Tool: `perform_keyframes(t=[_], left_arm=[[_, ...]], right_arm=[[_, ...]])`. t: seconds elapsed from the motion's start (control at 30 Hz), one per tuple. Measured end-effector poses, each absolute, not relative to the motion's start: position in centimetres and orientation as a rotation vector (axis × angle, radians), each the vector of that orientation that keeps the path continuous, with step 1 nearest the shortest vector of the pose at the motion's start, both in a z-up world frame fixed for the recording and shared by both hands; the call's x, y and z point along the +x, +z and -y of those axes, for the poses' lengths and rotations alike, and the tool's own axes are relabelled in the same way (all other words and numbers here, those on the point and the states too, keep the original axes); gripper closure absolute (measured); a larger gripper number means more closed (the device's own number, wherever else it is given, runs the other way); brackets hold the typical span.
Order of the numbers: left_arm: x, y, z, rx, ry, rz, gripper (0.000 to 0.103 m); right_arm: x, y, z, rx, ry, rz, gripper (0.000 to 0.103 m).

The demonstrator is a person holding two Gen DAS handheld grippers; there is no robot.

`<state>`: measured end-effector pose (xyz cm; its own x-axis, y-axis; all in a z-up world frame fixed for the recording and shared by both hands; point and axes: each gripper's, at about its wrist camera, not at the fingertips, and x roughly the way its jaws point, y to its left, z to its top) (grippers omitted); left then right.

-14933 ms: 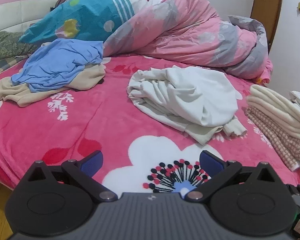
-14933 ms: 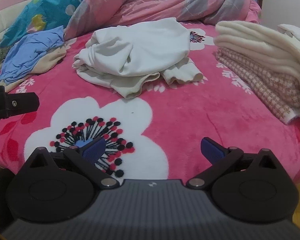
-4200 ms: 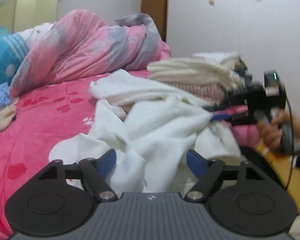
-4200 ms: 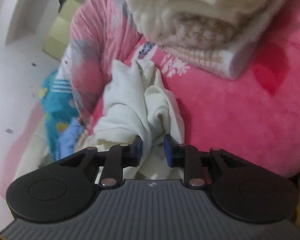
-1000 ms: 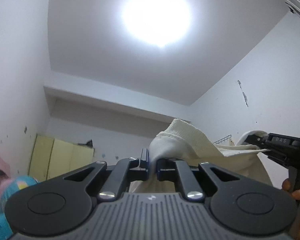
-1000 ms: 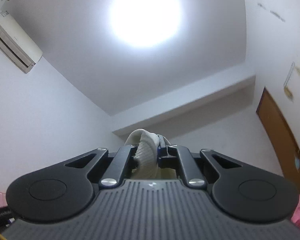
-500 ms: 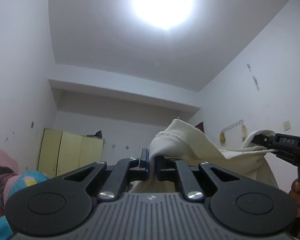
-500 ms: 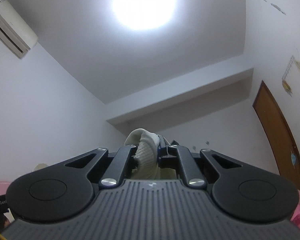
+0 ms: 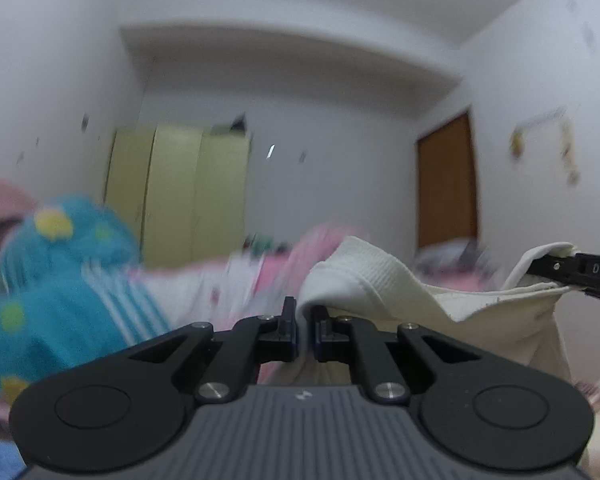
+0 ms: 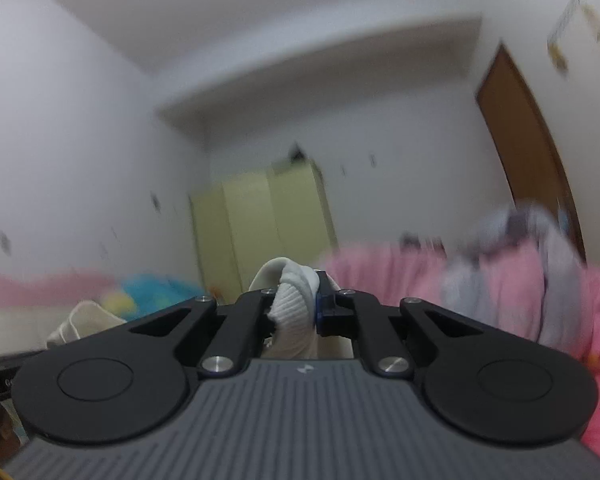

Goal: Fold clothes
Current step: 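Lift the sweatshirt high with both tools to shake it out, then lay the sweatshirt flat on the bed and open both tools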

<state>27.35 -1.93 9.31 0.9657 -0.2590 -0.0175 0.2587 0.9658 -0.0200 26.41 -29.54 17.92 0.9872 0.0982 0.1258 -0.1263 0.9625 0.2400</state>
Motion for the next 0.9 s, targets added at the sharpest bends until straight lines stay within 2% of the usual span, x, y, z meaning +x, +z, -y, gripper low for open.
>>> perform_keyframes(t=[0.1, 0.2, 0.27, 0.3, 0.37, 0.4, 0.43, 0.5, 0.53, 0.6, 0.77, 0.9], left_arm=[[35.2, 3.5, 1.8, -0.004, -0.224, -0.199, 0.09], [42.2, -4.8, 1.6, -0.01, -0.184, -0.458, 0.074], [45.3, -10.1, 1.3, -0.029, -0.145, -0.606, 0.074], [45.8, -11.9, 1.0, -0.042, -0.129, -0.655, 0.071], [45.7, -13.2, 0.2, -0.07, -0.123, -0.684, 0.06], [45.5, -13.4, -0.2, -0.085, -0.125, -0.683, 0.056], [45.4, -13.0, -0.7, -0.097, -0.126, -0.679, 0.053], [44.3, -10.1, -1.8, -0.13, -0.121, -0.644, 0.046], [43.2, -8.7, -2.5, -0.16, -0.123, -0.622, 0.045], [40.4, -6.3, -4.5, -0.246, -0.136, -0.579, 0.037], [32.7, 0.2, -10.2, -0.4, -0.189, -0.485, 0.034], [26.2, 7.0, -14.8, -0.387, -0.179, -0.391, 0.031]], right_arm=[[34.5, 11.7, 30.2, 0.265, 0.09, -0.068, 0.098], [41.1, 3.0, 29.2, 0.305, 0.104, -0.302, 0.093], [44.5, -2.9, 29.2, 0.359, 0.103, -0.508, 0.083], [46.2, -5.7, 29.3, 0.387, 0.099, -0.611, 0.075], [47.8, -9.3, 30.2, 0.449, 0.085, -0.743, 0.073], [47.4, -9.6, 30.7, 0.481, 0.103, -0.728, 0.071], [47.1, -9.9, 31.1, 0.513, 0.122, -0.714, 0.067], [46.4, -9.5, 32.1, 0.567, 0.145, -0.695, 0.046], [46.0, -9.0, 32.6, 0.59, 0.149, -0.683, 0.042], [44.3, -8.3, 33.2, 0.625, 0.137, -0.625, 0.037], [37.1, -3.3, 36.2, 0.758, 0.166, -0.526, 0.026], [29.1, 0.9, 36.8, 0.803, 0.28, -0.482, 0.022]])
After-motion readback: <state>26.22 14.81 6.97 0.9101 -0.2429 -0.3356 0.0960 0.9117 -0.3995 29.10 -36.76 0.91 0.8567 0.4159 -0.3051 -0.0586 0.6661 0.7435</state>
